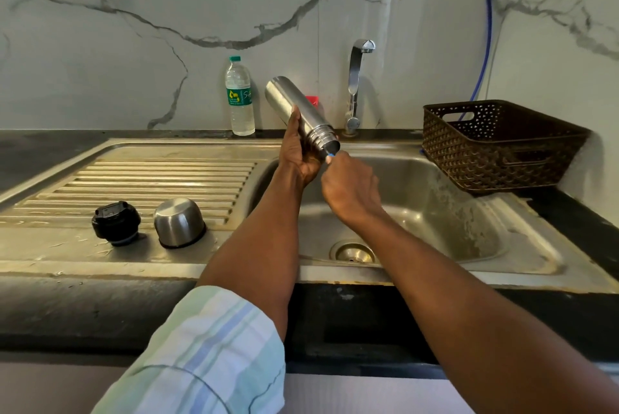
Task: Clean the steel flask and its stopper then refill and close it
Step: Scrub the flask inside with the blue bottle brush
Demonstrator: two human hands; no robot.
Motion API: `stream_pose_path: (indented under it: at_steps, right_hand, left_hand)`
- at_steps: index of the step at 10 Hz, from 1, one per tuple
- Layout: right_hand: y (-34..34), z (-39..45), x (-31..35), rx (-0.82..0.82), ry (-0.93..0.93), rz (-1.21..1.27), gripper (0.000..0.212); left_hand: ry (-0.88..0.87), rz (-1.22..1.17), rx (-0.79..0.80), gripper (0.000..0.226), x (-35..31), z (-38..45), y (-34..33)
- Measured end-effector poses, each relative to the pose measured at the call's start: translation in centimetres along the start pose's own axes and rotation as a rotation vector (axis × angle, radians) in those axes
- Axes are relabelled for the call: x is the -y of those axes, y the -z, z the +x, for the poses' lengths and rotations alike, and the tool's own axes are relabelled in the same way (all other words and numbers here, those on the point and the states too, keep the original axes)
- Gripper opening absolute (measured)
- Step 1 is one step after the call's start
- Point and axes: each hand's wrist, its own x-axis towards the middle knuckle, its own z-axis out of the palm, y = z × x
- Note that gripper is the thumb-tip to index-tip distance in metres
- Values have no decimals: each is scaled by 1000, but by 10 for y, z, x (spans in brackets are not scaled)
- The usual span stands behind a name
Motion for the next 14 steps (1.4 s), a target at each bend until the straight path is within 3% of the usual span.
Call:
stream_pose_path:
  at_steps: [1,2,3,4,5,6,7,8,9,10,11,13,14]
  right_hand:
    - [8,16,-6,551,-381,1039,31]
    - [14,16,-14,734,-560,1537,33]
    - [10,2,-4,309,-229,635,27]
    - [11,-12,4,-15,22,29,28]
    - [15,-12,1,-66,30,-46,31]
    - [18,-4,0,64,-119,204,28]
    - [25,10,-10,496,-515,1291,27]
    - [24,16,-18,603,-554,1521,29]
    - [19,9,-8,278,-188,525,28]
    - [16,-5,-3,38,66,-52,30]
    - [16,-7,0,-1,104,-80,35]
    - [7,-1,9,254,-97,373,27]
    - [10,0,7,317,-207,595,23]
  left_hand:
    - [7,-2,51,65,-6,-1,1]
    - [37,7,117,61,-7,-4,-3]
    - [37,75,82,60,-1,-5,-5]
    - [53,149,30,62,4,-6,-5]
    - [64,276,14,48,0,-7,-9]
    - [28,336,-3,61,0,-6,-8]
    - [23,186,37,53,1,-6,-3]
    - [-15,65,83,62,0,-4,-4]
    - [-23,46,82,66,-2,-8,-6]
    - [-62,76,61,61,-6,-13,-13]
    - [-87,86,62,29,-10,-14,-19]
    - [-152,39,-46,41,-23,-12,-3]
    - [-110,16,0,38,-20,-13,0]
